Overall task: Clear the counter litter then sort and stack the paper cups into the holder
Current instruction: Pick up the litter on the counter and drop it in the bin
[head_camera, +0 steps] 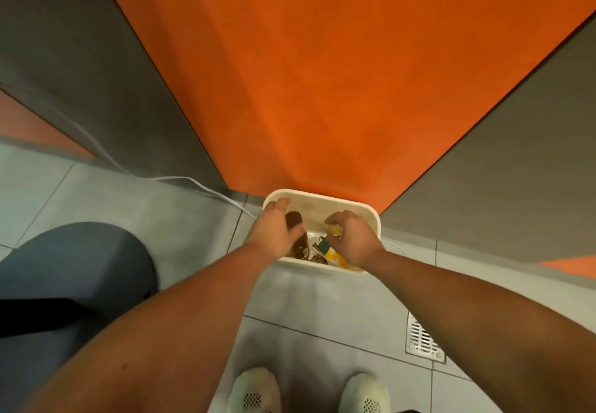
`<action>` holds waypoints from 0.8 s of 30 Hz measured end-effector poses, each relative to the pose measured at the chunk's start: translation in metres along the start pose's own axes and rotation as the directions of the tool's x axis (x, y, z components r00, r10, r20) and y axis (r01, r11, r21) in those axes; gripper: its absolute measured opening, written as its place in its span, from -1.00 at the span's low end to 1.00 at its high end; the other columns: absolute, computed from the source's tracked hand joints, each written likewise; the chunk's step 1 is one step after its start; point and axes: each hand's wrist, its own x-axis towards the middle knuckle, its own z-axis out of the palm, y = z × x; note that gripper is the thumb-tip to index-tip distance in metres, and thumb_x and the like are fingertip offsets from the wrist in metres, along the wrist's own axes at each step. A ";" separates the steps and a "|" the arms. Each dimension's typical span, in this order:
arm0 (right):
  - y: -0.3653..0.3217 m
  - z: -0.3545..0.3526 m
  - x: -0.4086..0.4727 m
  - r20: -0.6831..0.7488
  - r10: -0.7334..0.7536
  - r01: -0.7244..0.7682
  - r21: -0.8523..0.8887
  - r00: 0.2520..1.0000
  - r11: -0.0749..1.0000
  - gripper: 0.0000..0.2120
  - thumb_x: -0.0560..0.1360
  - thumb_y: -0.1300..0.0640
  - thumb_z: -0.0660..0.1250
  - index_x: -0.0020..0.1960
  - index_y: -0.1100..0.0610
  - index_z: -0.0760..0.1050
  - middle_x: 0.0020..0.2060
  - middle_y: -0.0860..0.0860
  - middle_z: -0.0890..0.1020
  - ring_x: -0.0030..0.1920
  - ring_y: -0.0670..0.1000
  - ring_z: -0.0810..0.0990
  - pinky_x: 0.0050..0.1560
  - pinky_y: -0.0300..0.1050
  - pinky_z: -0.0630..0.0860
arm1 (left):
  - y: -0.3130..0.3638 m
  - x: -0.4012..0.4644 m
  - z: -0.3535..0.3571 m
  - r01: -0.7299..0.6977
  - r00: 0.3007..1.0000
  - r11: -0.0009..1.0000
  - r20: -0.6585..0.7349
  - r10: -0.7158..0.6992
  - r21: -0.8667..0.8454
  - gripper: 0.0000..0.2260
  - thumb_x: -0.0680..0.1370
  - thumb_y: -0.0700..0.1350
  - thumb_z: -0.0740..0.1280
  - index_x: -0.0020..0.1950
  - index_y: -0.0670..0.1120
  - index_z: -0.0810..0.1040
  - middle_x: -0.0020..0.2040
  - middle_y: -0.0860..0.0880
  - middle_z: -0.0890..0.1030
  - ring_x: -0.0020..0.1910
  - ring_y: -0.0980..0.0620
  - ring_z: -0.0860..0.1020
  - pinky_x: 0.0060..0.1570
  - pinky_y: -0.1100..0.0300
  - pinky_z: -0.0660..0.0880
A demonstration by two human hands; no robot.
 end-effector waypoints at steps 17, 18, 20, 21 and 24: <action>-0.214 -0.271 -0.178 -0.222 -0.289 0.324 0.140 0.931 0.936 -0.76 0.52 0.04 0.31 0.18 -0.01 0.55 0.04 -0.16 0.53 0.04 -0.17 0.50 -0.04 -0.29 0.44 | 0.226 -0.176 -0.280 -0.179 0.940 0.983 -0.287 0.186 0.052 -0.78 0.53 -0.02 0.39 0.15 -0.02 0.55 0.08 0.03 0.58 0.03 0.06 0.55 0.03 0.11 0.55; -0.228 -0.289 -0.189 -0.237 -0.310 0.349 0.148 0.921 0.925 -0.77 0.52 0.05 0.32 0.17 -0.01 0.55 0.02 -0.18 0.52 0.03 -0.19 0.49 -0.07 -0.34 0.41 | 0.240 -0.188 -0.296 -0.180 0.936 0.982 -0.299 0.188 0.054 -0.77 0.53 -0.01 0.39 0.17 -0.01 0.54 0.10 0.04 0.57 0.05 0.07 0.54 0.05 0.13 0.54; -0.254 -0.323 -0.208 -0.255 -0.365 0.410 0.155 0.896 0.899 -0.78 0.52 0.06 0.33 0.16 -0.01 0.55 0.00 -0.18 0.52 0.02 -0.18 0.50 -0.07 -0.32 0.41 | 0.269 -0.208 -0.329 -0.191 0.923 0.981 -0.335 0.191 0.034 -0.76 0.53 0.00 0.39 0.17 0.01 0.54 0.11 0.04 0.58 0.05 0.08 0.55 0.08 0.12 0.54; -0.266 -0.340 -0.217 -0.263 -0.397 0.443 0.146 0.880 0.885 -0.78 0.52 0.05 0.33 0.16 -0.02 0.55 0.00 -0.17 0.53 0.02 -0.17 0.51 -0.06 -0.29 0.43 | 0.283 -0.216 -0.345 -0.202 0.913 0.979 -0.358 0.196 0.019 -0.77 0.52 -0.01 0.39 0.16 0.00 0.55 0.09 0.04 0.60 0.04 0.07 0.57 0.08 0.12 0.53; -0.298 -0.385 -0.236 -0.293 -0.479 0.526 0.105 0.827 0.844 -0.76 0.51 0.04 0.33 0.18 -0.01 0.54 0.03 -0.16 0.54 0.03 -0.16 0.52 0.01 -0.22 0.47 | 0.321 -0.235 -0.391 -0.244 0.870 0.969 -0.432 0.237 0.040 -0.76 0.50 -0.04 0.42 0.13 -0.05 0.58 0.04 -0.01 0.63 -0.02 0.04 0.58 -0.03 0.26 0.44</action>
